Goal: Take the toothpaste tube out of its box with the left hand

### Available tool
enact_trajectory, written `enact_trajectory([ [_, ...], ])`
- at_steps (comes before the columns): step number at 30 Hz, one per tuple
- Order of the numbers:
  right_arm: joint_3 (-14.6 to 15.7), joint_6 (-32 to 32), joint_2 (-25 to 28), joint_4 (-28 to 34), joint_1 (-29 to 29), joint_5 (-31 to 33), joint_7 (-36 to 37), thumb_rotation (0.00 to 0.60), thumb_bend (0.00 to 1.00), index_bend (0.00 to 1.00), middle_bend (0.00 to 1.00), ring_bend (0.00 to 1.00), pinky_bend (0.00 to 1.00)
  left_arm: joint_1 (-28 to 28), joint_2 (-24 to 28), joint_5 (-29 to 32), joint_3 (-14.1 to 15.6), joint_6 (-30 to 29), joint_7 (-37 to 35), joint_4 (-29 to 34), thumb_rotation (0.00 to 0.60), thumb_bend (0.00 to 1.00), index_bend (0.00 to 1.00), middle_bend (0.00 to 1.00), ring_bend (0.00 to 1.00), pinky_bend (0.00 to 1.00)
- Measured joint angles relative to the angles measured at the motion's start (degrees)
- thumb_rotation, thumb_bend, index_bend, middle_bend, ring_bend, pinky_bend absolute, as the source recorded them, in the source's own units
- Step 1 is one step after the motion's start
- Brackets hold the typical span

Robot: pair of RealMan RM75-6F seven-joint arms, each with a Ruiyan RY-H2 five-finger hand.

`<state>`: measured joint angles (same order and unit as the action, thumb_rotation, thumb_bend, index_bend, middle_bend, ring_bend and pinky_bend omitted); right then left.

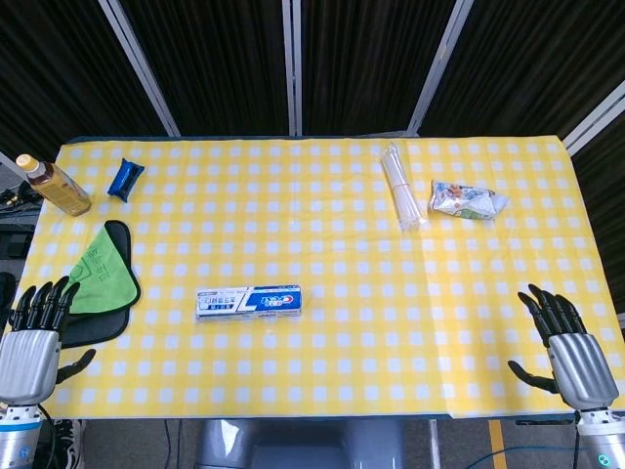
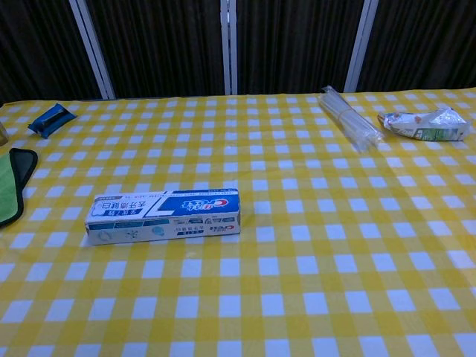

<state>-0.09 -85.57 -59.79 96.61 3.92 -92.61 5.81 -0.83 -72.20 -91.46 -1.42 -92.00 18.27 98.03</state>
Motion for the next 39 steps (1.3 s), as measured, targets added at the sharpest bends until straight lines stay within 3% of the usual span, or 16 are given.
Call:
enact_trajectory([
  [25, -0.58, 0.24, -0.18, -0.17, 0.1, 1.21, -0.03, 0.6, 0.08, 0.0, 0.0, 0.0, 0.0, -1.68, -0.05, 1.25, -0.37, 3.29, 1.16, 0.69, 0.6, 0.08, 0.0, 0.0, 0.0, 0.02],
  [34, -0.44, 0.26, 0.17, 0.01, 0.16, 0.81, 1.16, 0.6, 0.08, 0.0, 0.0, 0.0, 0.0, -8.15, 0.94, 5.67, -4.2, 12.35, 6.07, 6.27, 0.6, 0.09, 0.07, 0.0, 0.0, 0.12],
  [39, -0.28, 0.21, 0.51, 0.16, 0.16, 0.48, 2.09, 0.6, 0.08, 0.0, 0.0, 0.0, 0.0, -13.89, 1.23, 13.43, -7.26, 20.57, 11.88, 10.15, 0.6, 0.09, 0.14, 0.0, 0.06, 0.17],
])
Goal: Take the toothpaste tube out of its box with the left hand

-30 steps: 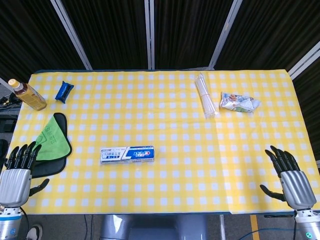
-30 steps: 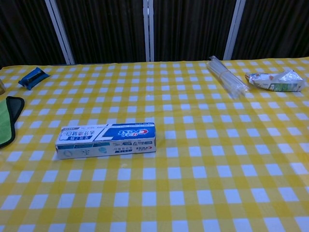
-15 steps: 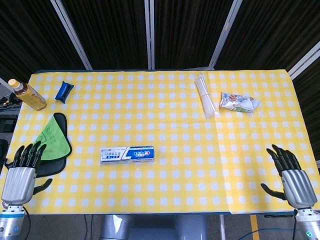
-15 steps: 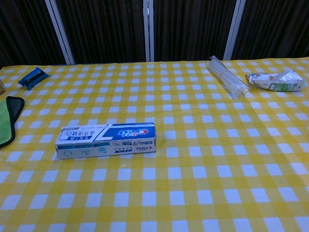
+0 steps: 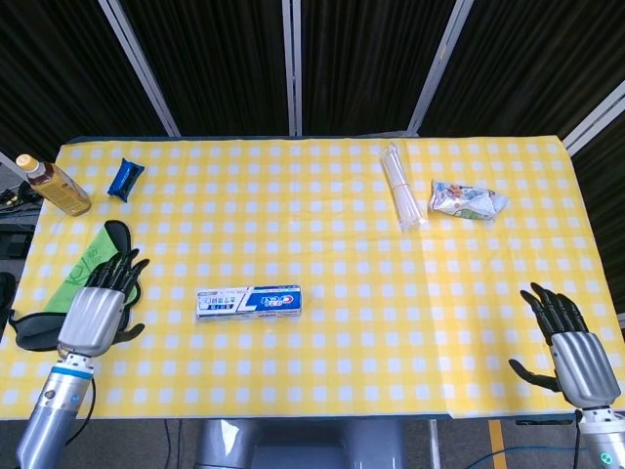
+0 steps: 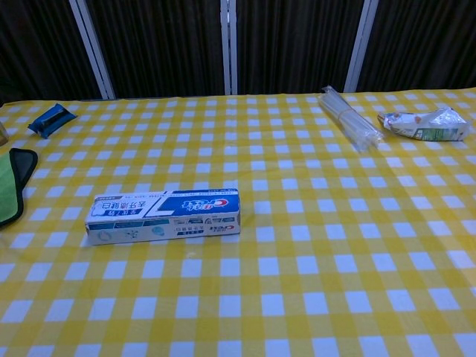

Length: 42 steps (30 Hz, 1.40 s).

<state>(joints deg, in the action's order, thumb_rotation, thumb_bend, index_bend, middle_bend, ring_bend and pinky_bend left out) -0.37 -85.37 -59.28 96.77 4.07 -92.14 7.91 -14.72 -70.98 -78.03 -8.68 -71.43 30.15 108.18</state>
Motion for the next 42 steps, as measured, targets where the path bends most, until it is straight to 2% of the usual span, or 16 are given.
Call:
enact_trajectory([
  [4, 0.02, 0.22, 0.25, -0.01, 0.09, 0.08, 1.08, 0.6, 0.08, 0.0, 0.0, 0.0, 0.0, -4.5, -0.89, 7.12, -2.17, 4.86, 3.75, 1.47, 0.6, 0.09, 0.16, 0.0, 0.07, 0.18],
  [9, 0.1, 0.59, 0.68, -0.04, 0.28, 0.06, 2.54, 0.6, 0.08, 0.0, 0.0, 0.0, 0.0, -11.26, -3.83, 19.05, -4.36, 9.26, 10.22, 1.82, 0.6, 0.11, 0.16, 0.0, 0.08, 0.18],
  [14, 0.1, 0.69, 1.14, -0.14, 0.36, 0.14, 4.09, 0.6, 0.08, 0.0, 0.0, 0.0, 0.0, -18.42, -7.86, 31.33, -5.5, 10.97, 17.32, 0.94, 0.6, 0.14, 0.19, 0.04, 0.1, 0.18],
  [20, -0.08, 0.65, 1.92, -0.33, 0.38, 0.53, 6.4, 0.6, 0.08, 0.0, 0.0, 0.0, 0.0, -26.21, -13.42, 42.4, -6.28, 10.57, 22.81, -0.91, 0.6, 0.14, 0.21, 0.06, 0.12, 0.19],
  [29, -0.46, 0.72, 2.8, -0.97, 0.44, 1.28, 9.41, 0.6, 0.08, 0.0, 0.0, 0.0, 0.0, -33.38, -19.28, 50.06, -6.04, 9.0, 24.88, -5.47, 0.6, 0.14, 0.21, 0.06, 0.12, 0.19],
  [42, -0.66, 0.62, 2.79, -1.5, 0.54, 1.25, 10.44, 0.6, 0.08, 0.0, 0.0, 0.0, 0.0, -39.05, -26.15, 53.91, -4.88, 7.15, 25.95, -10.62, 0.6, 0.14, 0.21, 0.06, 0.12, 0.19],
])
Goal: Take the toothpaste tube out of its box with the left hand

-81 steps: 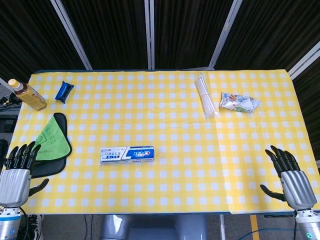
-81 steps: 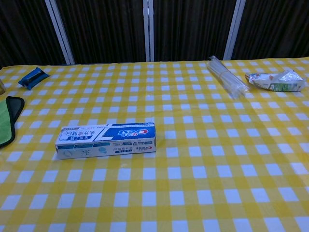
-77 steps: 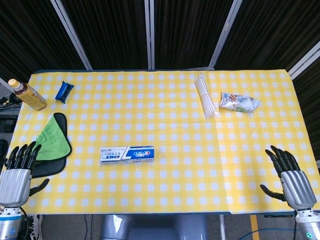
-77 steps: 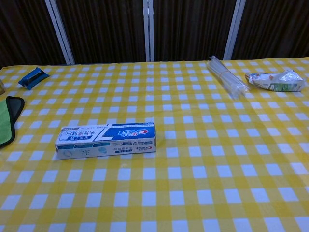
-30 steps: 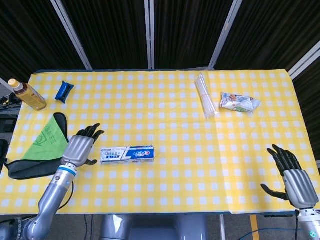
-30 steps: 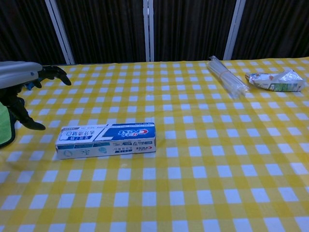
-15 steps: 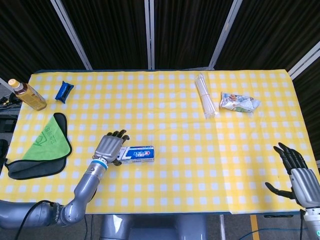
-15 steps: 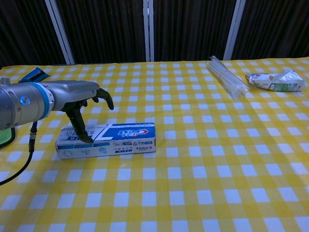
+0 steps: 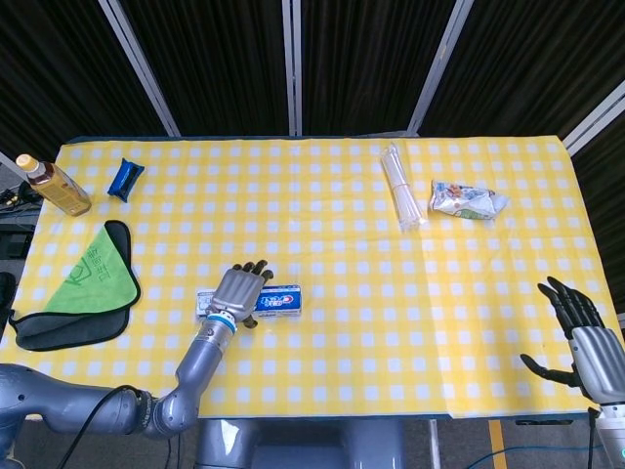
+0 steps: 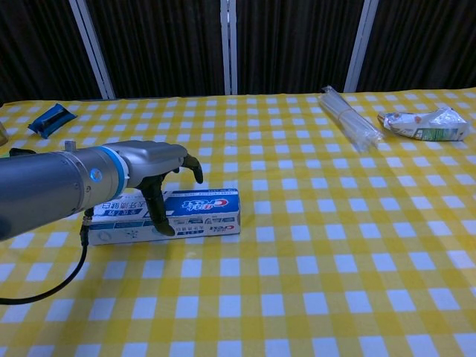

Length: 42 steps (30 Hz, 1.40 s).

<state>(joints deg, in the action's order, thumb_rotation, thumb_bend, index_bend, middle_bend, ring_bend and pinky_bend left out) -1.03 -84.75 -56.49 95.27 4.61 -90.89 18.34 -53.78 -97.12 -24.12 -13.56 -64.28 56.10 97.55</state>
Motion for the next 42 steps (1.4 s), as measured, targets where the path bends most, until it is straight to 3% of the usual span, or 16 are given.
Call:
enact_trajectory([
  [7, -0.12, -0.33, 0.15, -0.34, -0.07, -0.06, 1.09, 0.6, 0.08, 0.0, 0.0, 0.0, 0.0, -1.77, -2.95, 1.81, 0.01, -1.04, 0.57, -2.71, 0.6, 0.16, 0.27, 0.11, 0.16, 0.23],
  [13, -0.07, -0.32, 0.21, -0.32, -0.06, -0.19, 1.08, 0.6, 0.08, 0.0, 0.0, 0.0, 0.0, -2.37, -5.09, 1.49, 0.86, -3.32, 0.5, -4.2, 0.6, 0.35, 0.49, 0.31, 0.33, 0.37],
  [16, -0.1, -0.51, 0.18, -0.24, -0.12, -0.24, 0.91, 0.6, 0.08, 0.0, 0.0, 0.0, 0.0, -2.16, -5.66, -0.56, 1.3, -4.53, -0.31, -4.5, 0.6, 0.41, 0.54, 0.35, 0.36, 0.4],
  [23, -0.22, -0.91, 0.29, -0.08, -0.31, -0.13, 0.9, 0.6, 0.08, 0.0, 0.0, 0.0, 0.0, -0.68, -6.96, -9.17, 3.1, -8.08, -3.85, -5.6, 0.6, 0.41, 0.54, 0.35, 0.37, 0.4],
  [28, -0.19, -0.92, 0.24, -0.02, -0.3, -0.26, 0.77, 0.6, 0.08, 0.0, 0.0, 0.0, 0.0, 0.44, -5.93, -14.5, 2.77, -9.59, -7.11, -4.8, 0.6, 0.41, 0.54, 0.35, 0.37, 0.4],
  [38, -0.34, -1.11, 0.32, -0.12, -0.36, -0.16, 1.16, 0.6, 0.08, 0.0, 0.0, 0.0, 0.0, -1.05, 0.15, -18.61, -0.77, -10.18, -3.49, -0.01, 0.6, 0.41, 0.55, 0.35, 0.37, 0.4],
  [42, -0.46, -1.17, 0.32, -0.14, -0.38, 0.05, 1.15, 0.6, 0.08, 0.0, 0.0, 0.0, 0.0, -1.46, 0.75, -20.7, -3.13, -10.5, -6.26, 0.58, 0.6, 0.41, 0.55, 0.35, 0.37, 0.4],
])
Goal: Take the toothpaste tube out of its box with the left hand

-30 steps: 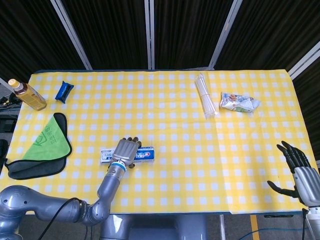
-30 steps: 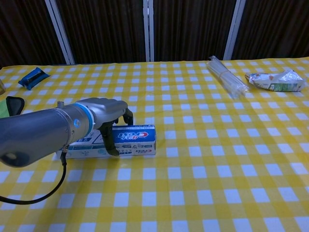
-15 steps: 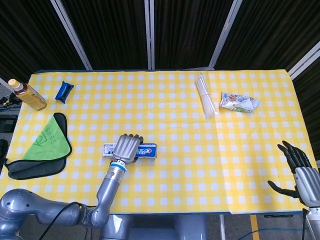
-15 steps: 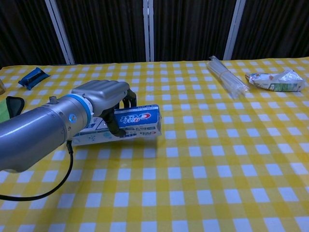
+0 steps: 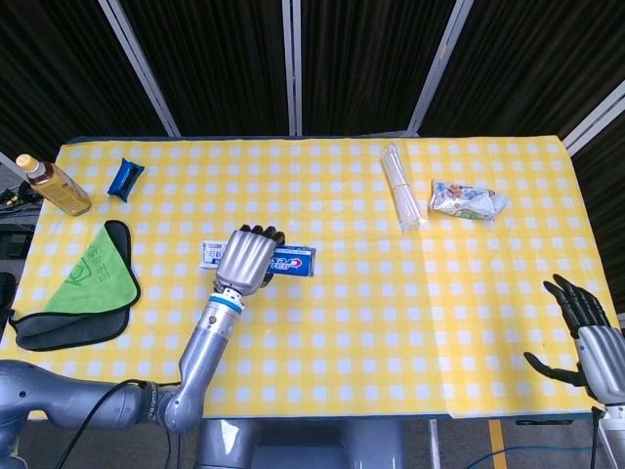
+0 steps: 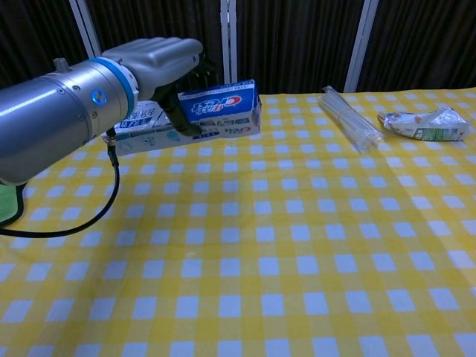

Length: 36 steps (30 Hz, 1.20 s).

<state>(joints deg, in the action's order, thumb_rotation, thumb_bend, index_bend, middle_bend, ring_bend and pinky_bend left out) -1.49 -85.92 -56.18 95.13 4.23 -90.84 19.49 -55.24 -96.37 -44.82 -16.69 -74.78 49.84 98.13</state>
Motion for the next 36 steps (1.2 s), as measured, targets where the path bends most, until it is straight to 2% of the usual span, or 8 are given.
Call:
enact_trajectory([
  [8, 0.05, -0.01, -0.07, 0.04, 0.0, -0.2, -0.16, 0.6, 0.08, 0.0, 0.0, 0.0, 0.0, 0.18, -0.24, -11.35, -2.53, -1.95, -10.96, -2.0, 0.6, 0.41, 0.53, 0.34, 0.37, 0.39],
  [15, -0.07, -0.37, -0.1, 0.07, -0.12, -0.18, 0.03, 0.6, 0.08, 0.0, 0.0, 0.0, 0.0, 1.02, -1.74, -21.61, -2.6, -5.12, -18.24, -6.59, 0.6, 0.41, 0.5, 0.32, 0.36, 0.39],
  [36, -0.02, -0.21, -0.22, 0.19, -0.05, -0.32, -0.49, 0.6, 0.08, 0.0, 0.0, 0.0, 0.0, 2.76, -3.82, -27.65, -4.3, -6.84, -24.8, -8.4, 0.6, 0.4, 0.45, 0.27, 0.32, 0.37],
])
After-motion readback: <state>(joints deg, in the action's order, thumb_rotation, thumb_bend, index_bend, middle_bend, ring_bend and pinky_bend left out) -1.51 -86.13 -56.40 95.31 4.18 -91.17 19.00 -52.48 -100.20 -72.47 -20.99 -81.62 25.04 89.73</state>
